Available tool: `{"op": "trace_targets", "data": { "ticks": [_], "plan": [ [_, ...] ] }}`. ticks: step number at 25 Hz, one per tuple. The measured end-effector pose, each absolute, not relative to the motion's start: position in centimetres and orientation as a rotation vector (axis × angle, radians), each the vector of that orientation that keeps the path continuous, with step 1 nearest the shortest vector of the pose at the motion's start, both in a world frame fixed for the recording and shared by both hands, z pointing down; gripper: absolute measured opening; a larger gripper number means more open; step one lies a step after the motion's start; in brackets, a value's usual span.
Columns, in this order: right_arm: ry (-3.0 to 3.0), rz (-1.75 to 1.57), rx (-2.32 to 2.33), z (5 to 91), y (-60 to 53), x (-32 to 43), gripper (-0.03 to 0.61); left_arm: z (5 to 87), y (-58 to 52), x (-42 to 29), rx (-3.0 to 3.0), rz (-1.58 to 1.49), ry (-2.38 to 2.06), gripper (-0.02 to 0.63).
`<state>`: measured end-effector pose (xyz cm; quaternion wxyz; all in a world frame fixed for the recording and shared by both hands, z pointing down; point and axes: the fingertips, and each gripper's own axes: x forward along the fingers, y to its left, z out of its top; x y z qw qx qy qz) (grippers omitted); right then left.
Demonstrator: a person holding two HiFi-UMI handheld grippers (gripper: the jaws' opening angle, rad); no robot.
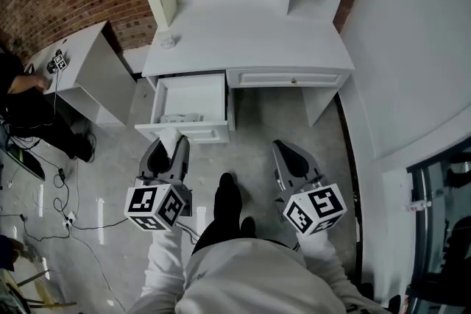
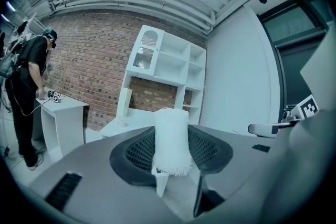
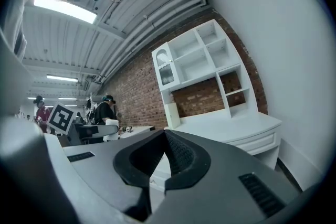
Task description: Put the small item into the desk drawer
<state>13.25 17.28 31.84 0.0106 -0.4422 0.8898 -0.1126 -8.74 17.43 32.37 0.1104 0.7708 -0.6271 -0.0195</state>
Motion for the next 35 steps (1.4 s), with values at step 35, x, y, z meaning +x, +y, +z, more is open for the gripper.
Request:
{"op": "trace_targets", "data": {
  "ticks": [35],
  "plan": [
    [2.723, -0.370, -1.525, 32.2, -8.1, 6.5, 0.028, 33.3, -9.2, -14.9, 2.354, -0.053, -1.707, 0.189]
  ]
}}
